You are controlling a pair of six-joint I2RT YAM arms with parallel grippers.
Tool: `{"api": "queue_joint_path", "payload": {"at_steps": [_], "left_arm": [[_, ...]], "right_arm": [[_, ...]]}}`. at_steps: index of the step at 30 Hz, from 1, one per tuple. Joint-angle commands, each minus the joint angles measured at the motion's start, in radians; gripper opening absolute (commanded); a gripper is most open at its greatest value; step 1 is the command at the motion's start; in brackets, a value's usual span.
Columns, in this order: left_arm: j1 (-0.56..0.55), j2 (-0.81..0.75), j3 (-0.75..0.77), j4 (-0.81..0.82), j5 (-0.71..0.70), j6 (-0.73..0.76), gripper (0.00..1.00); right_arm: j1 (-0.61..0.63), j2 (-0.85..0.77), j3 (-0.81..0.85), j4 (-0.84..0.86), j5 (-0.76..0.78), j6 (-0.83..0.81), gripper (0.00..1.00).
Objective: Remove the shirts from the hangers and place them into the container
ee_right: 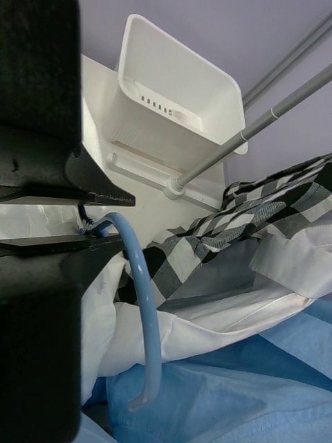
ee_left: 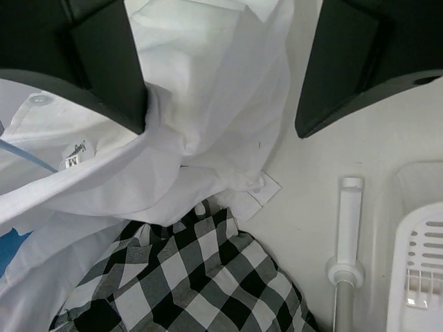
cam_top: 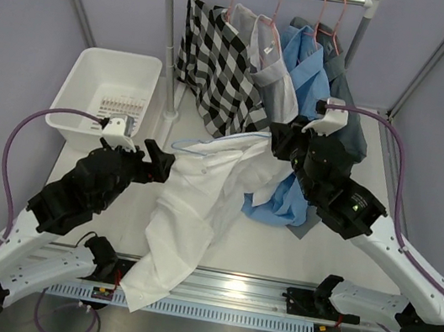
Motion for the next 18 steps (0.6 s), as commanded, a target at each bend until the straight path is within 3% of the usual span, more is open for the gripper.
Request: {"api": "queue_joint_path", "payload": {"at_steps": [1, 4, 11, 18], "left_arm": [[0.016, -0.053, 0.069, -0.064, -0.051, 0.124, 0.92], [0.016, -0.096, 0.108, -0.064, -0.005, 0.183, 0.99], [0.016, -0.125, 0.181, -0.067, 0.136, 0.251, 0.99], [0.016, -0.067, 0.227, -0.069, 0.237, 0.257, 0.99]], "right_arm": [[-0.020, -0.053, -0.033, 0.086, 0.017, -0.044, 0.00], [0.003, -0.052, -0.085, 0.121, -0.049, -0.069, 0.00], [0.013, -0.038, -0.148, 0.218, -0.235, -0.024, 0.00], [0.013, 0.022, -0.113, 0.221, -0.249, -0.053, 0.00]]}}
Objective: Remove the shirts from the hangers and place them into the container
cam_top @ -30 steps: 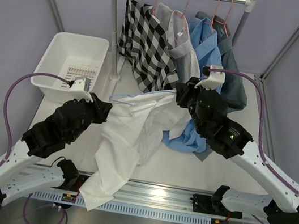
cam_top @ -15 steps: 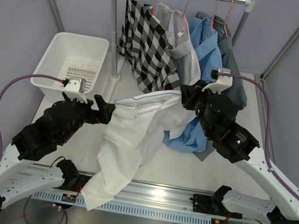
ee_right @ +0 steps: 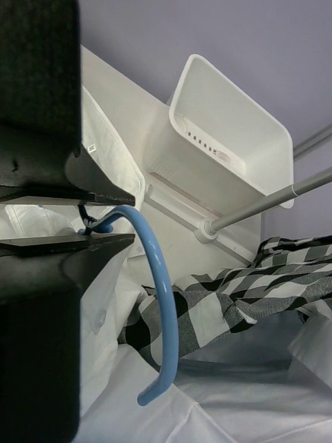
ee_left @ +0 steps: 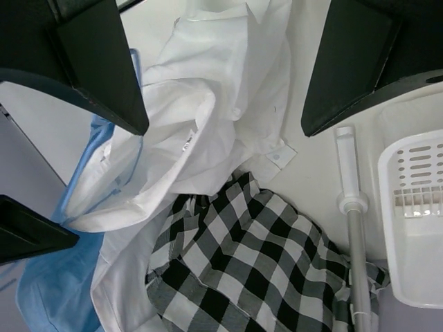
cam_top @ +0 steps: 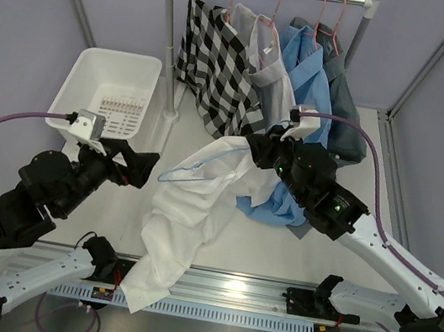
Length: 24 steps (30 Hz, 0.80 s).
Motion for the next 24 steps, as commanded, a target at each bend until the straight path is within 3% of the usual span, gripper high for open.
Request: {"api": "queue_joint_path", "payload": {"at_steps": [1, 10, 18, 24], "left_arm": [[0.003, 0.055, 0.054, 0.017, 0.123, 0.035, 0.99], [0.003, 0.254, 0.159, 0.015, 0.431, 0.087, 0.89], [0.003, 0.381, 0.127, -0.011, 0.481, 0.086, 0.71], [0.003, 0.400, 0.101, -0.012, 0.441, 0.097, 0.46]], "right_arm": [[0.001, 0.037, 0.043, 0.058, -0.022, -0.028, 0.00], [0.003, 0.112, 0.080, 0.064, -0.068, -0.116, 0.00], [0.006, 0.118, 0.106, 0.073, -0.100, -0.162, 0.00], [0.010, 0.129, 0.123, 0.068, -0.117, -0.172, 0.00]]}}
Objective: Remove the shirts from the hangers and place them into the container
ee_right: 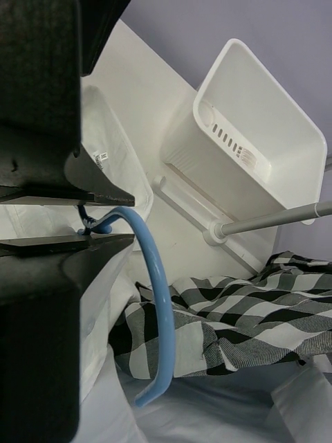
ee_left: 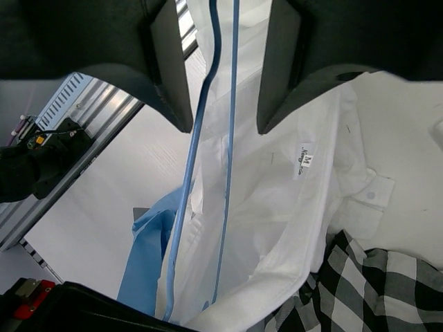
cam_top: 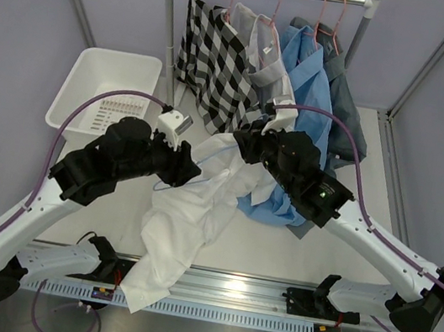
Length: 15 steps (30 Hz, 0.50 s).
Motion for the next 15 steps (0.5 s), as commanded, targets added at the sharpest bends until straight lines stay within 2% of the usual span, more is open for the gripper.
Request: {"api": "queue_joint_path", "payload": {"at_steps": [1, 5, 6, 9, 12, 15], "left_arm": [[0.003, 0.000, -0.002, 0.025, 0.018, 0.019, 0.42], [0.003, 0.009, -0.005, 0.019, 0.015, 0.025, 0.25], [0.003, 0.011, -0.005, 0.020, 0.015, 0.027, 0.15], [0.003, 0.008, -0.011, 0.017, 0.015, 0.030, 0.00], [0.003, -0.014, -0.013, -0.001, 0.002, 0.035, 0.00], [0.003, -0.055, -0.027, -0.009, -0.030, 0.030, 0.00]], "right_arm": [[0.011, 0.008, 0.058, 0.053, -0.028, -0.030, 0.00], [0.017, 0.015, 0.065, 0.050, -0.037, -0.031, 0.00], [0.020, 0.020, 0.070, 0.050, -0.037, -0.033, 0.00], [0.023, 0.028, 0.081, 0.038, -0.043, -0.033, 0.00], [0.029, 0.029, 0.079, 0.021, -0.051, -0.022, 0.00], [0.032, 0.023, 0.068, -0.016, -0.057, -0.010, 0.21]]}}
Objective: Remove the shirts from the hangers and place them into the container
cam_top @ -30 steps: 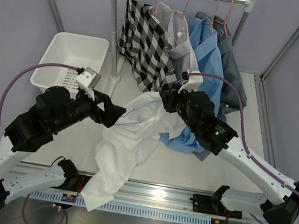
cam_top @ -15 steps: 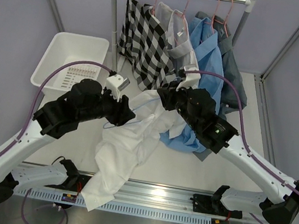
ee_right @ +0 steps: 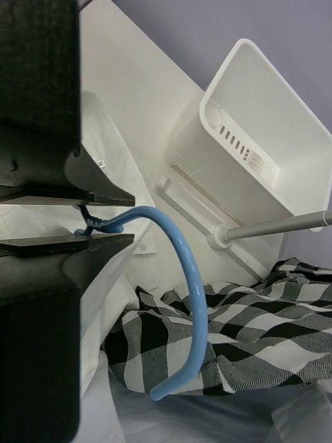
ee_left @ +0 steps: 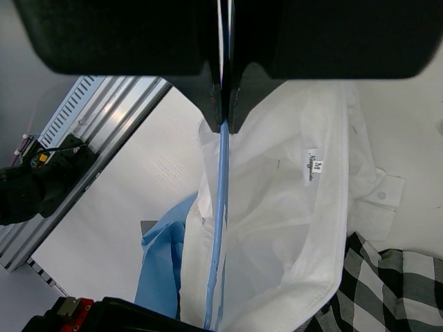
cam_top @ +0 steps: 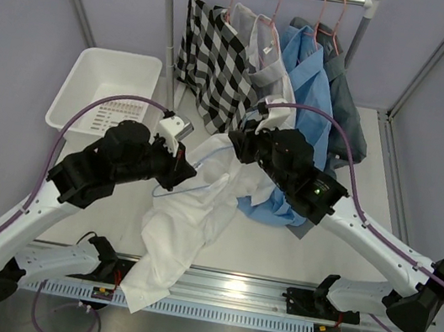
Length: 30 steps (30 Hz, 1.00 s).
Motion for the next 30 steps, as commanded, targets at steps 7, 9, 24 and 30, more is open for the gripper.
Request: {"api": "queue_joint_path", "payload": {"at_steps": [7, 9, 24, 30], "left_arm": [[0.010, -0.073, -0.064, 0.001, -0.114, -0.022, 0.00], [0.010, -0.070, -0.066, 0.001, -0.123, -0.027, 0.00], [0.010, -0.110, -0.054, -0.007, -0.126, -0.031, 0.00], [0.010, -0.122, -0.057, -0.011, -0.129, -0.033, 0.00]], "right_arm": [[0.023, -0.084, 0.045, -0.108, 0.013, 0.022, 0.77], [0.023, -0.111, 0.033, -0.118, 0.013, 0.022, 0.80], [0.023, 0.042, -0.045, -0.127, 0.020, 0.179, 0.63], [0.023, 0.126, -0.032, -0.106, 0.036, 0.202, 0.43]]}}
